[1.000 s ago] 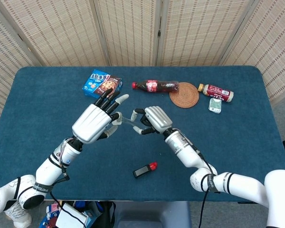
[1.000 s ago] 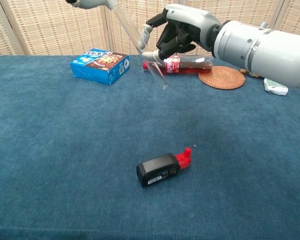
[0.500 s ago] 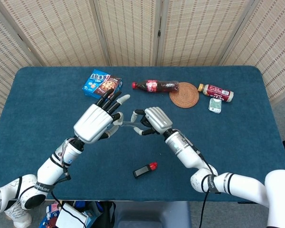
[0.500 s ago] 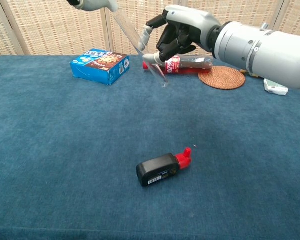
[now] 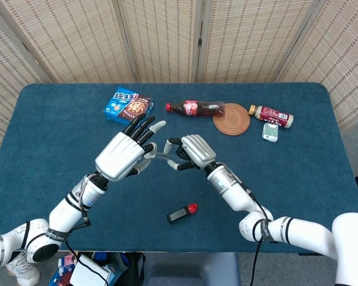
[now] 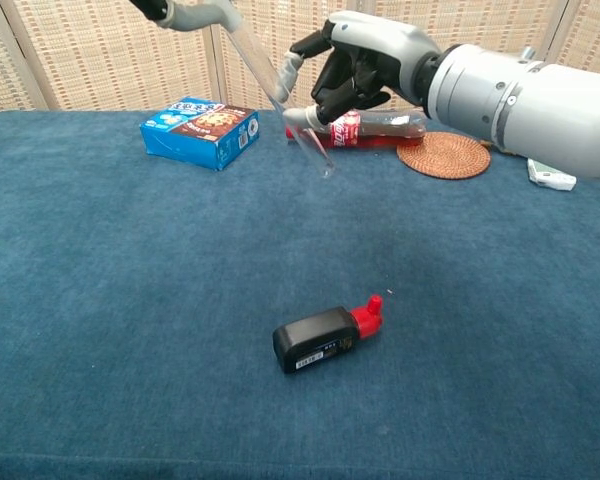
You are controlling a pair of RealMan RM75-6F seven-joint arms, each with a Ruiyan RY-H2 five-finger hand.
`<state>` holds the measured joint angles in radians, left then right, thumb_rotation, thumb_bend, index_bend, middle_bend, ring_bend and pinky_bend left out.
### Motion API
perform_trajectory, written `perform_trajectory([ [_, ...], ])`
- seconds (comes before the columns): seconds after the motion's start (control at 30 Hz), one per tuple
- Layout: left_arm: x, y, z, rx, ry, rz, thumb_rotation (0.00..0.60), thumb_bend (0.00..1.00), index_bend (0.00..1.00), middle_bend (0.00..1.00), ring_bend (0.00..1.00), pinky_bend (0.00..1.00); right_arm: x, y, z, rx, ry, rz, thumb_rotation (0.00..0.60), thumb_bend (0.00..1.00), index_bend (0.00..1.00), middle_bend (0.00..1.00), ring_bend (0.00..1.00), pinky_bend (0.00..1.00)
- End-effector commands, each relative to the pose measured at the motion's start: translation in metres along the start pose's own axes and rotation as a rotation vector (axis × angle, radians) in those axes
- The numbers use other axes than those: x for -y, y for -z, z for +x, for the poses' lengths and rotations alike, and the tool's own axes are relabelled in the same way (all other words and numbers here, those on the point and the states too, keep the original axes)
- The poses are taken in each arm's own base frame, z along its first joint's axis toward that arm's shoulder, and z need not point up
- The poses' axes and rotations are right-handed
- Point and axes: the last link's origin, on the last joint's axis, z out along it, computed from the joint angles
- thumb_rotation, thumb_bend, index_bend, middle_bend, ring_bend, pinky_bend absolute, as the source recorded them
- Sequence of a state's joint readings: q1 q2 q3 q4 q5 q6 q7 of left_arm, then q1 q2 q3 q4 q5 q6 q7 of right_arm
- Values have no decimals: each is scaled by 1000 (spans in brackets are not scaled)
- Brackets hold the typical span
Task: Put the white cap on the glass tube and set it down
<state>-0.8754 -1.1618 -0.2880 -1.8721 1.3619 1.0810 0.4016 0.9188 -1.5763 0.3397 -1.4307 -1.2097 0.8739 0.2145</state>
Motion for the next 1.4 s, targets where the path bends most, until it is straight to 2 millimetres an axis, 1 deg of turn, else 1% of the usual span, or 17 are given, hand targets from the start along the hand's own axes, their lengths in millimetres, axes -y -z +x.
perform_trajectory([
  [0.03, -1, -1, 0, 1, 2, -1, 600, 401, 581, 80, 26, 0, 0, 0, 0, 0, -2, 0, 600, 623, 863, 1000, 1000, 1000],
  [0.87, -2, -5, -8, 10, 43, 14, 600, 401, 575, 80, 26, 0, 3, -3, -4, -9, -28, 12, 600, 622, 867, 1000, 1000, 1000],
  [0.9, -2, -5, -8, 11, 45, 16, 600, 400, 561, 80, 26, 0, 2, -3, -4, -6, -24, 10, 600, 622, 867, 1000, 1000, 1000],
  [0.97, -1, -5, -8, 16, 47, 23, 600, 399, 500, 80, 22, 0, 0, -2, -4, 1, -14, 4, 600, 622, 867, 1000, 1000, 1000],
  [1.1, 2, -3, -8, 44, 59, 44, 600, 394, 224, 32, 0, 0, -5, 0, -3, 13, 18, -15, 600, 622, 868, 1000, 1000, 1000],
  [1.2, 7, 0, -8, 63, 58, 63, 600, 389, 90, 2, 0, 0, -13, 2, 0, 32, 56, -38, 600, 622, 868, 1000, 1000, 1000],
  [1.23, 10, 1, -9, 68, 54, 71, 600, 386, 66, 0, 0, 0, -15, 3, 1, 38, 74, -45, 600, 622, 868, 1000, 1000, 1000],
  [1.4, 25, 10, -19, 104, 44, 122, 600, 384, 39, 0, 0, 0, -33, 8, 2, 70, 147, -99, 600, 622, 868, 1000, 1000, 1000],
])
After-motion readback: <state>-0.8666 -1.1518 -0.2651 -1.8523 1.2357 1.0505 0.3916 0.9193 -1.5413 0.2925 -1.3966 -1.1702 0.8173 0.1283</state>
